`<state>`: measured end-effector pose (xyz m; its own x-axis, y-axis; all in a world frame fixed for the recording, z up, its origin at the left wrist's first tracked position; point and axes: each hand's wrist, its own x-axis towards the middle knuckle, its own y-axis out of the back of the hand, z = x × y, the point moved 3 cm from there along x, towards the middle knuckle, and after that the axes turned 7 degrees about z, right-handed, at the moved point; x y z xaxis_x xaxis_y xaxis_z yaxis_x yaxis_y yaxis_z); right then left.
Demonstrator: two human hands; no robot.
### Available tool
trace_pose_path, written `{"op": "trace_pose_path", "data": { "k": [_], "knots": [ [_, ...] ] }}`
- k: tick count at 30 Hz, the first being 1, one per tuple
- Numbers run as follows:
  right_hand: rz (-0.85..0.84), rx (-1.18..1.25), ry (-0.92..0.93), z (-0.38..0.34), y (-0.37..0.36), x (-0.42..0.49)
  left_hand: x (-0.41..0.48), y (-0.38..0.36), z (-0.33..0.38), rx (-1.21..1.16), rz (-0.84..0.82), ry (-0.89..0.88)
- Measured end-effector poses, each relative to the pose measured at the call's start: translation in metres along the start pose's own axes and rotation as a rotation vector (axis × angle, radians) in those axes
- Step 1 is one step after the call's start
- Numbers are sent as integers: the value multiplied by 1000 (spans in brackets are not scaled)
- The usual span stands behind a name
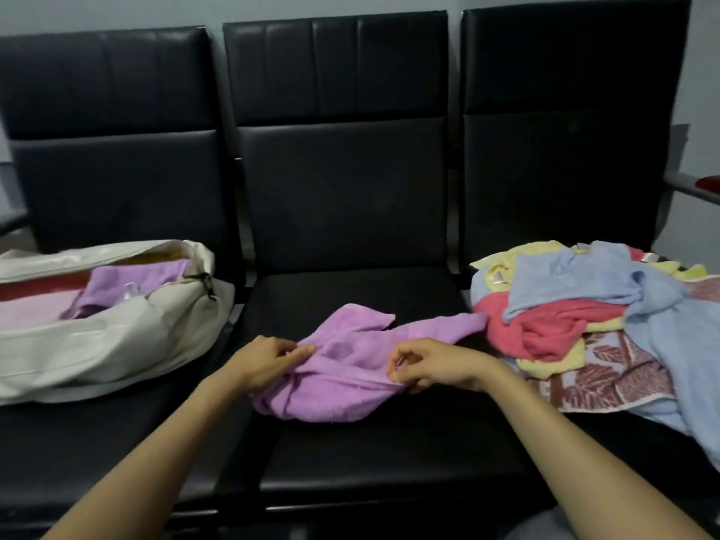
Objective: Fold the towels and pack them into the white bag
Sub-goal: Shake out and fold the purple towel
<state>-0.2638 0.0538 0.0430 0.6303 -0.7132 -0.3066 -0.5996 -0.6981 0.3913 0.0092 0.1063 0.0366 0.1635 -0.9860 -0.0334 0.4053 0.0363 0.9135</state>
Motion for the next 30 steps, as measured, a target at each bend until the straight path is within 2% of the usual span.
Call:
{"op": "trace_pose_path", "data": {
  "k": [2,3,5,7,9,13,16,19,21,23,24,25,27,29,30],
  "knots": [
    [-88,6,-16,-4,-12,1,-9,8,-26,61,-10,93],
    [-71,-6,-11,-3,-13,3,-11,10,-34,85,-1,113],
    [71,-108,25,0,-11,12,-16,13,-45,122,26,93],
    [254,-241,66,5,-5,22,-22,13,-44,56,53,40],
    [314,-263,103,7,-6,29,-27,12,-34,-53,61,-2],
    [196,-308,193,-9,-32,34,-28,3,-12,-160,-9,-55],
    [80,-479,178,-18,-56,36,-27,-8,0,-174,-101,-136],
    [86,-667,217,-19,-68,41,-27,-10,10,-530,-222,-163],
    [122,-619,264,-22,-63,44,-23,-5,7,-590,-91,-148],
    [247,-404,316,-28,-44,41,-17,1,-6,-451,137,-109],
    [347,-292,365,-31,-31,38,-15,1,-14,-376,200,-100],
    [446,-194,407,-32,-17,35,-14,-1,-20,-315,187,-112],
    [631,-117,449,-27,9,28,-12,-12,-28,-164,8,-184],
    [733,-260,401,-19,28,24,-12,-24,-26,46,-148,-242],
    [737,-373,340,-15,33,23,-11,-26,-23,124,-158,-240]
  ]
}}
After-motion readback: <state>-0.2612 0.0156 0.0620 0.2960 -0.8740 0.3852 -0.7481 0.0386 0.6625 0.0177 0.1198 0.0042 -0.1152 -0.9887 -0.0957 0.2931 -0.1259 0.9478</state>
